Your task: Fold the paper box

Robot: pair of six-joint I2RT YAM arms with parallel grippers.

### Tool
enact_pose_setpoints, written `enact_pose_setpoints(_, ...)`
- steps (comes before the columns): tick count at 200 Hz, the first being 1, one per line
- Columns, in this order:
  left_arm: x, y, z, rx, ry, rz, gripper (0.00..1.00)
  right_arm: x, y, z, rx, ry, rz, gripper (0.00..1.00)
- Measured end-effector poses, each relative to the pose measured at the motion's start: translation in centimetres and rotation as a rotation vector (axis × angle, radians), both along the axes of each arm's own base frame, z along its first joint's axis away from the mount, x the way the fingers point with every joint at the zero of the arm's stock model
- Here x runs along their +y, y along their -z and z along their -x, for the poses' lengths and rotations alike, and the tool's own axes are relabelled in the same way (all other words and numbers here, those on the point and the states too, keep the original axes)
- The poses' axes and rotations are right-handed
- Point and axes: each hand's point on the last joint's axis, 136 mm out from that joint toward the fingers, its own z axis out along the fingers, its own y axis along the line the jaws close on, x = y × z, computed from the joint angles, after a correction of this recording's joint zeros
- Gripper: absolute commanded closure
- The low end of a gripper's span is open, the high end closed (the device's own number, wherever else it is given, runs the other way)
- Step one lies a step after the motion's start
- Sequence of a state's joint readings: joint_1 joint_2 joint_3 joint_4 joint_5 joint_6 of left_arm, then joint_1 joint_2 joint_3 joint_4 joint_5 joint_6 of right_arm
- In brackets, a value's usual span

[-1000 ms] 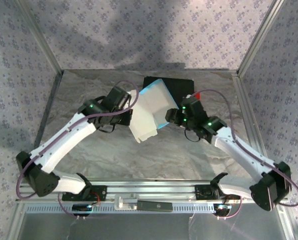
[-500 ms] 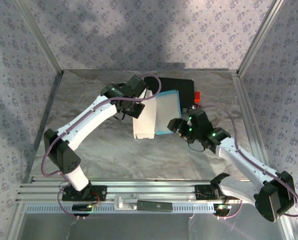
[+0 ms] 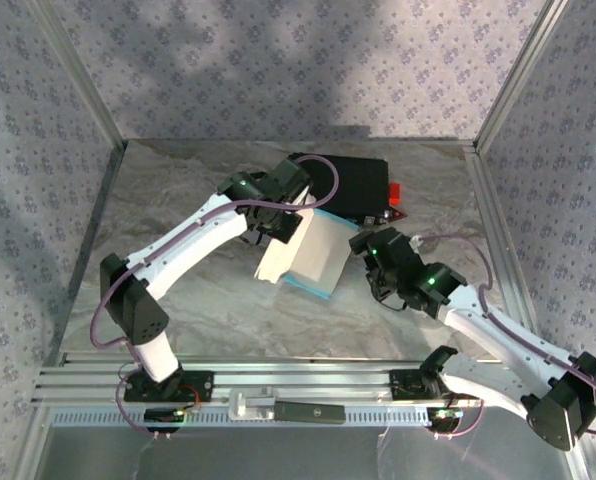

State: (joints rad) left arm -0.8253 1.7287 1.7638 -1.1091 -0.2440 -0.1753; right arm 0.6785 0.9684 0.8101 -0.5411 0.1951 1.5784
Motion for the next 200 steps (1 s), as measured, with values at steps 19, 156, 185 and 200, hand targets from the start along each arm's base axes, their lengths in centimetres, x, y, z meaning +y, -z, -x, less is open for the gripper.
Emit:
enact_pose_setpoints(19, 0.4, -0.7, 0.0, -0.023, 0.079, -0.059, 1.00, -1.6, -1.8, -2.0, -0.087, -0.015, 0.033, 0.17)
enact_pose_setpoints(156, -3.7, -0.7, -2.2, -0.217, 0.769, -0.448, 0.48, 1.1, 2.6, -3.4, -0.299, -0.751, 0.330, 0.29)
enact_pose_setpoints(185, -5.2, -1.1, -2.7, -0.299, 0.725, -0.432, 0.41, 0.9, 2.6, -3.6, -0.338, -0.798, 0.404, 0.29)
enact_pose_setpoints(200, -4.9, -2.1, -2.7, -0.321, 0.641, -0.360, 0.40, 0.9, 2.5, -3.7, -0.365, -0.828, 0.437, 0.29)
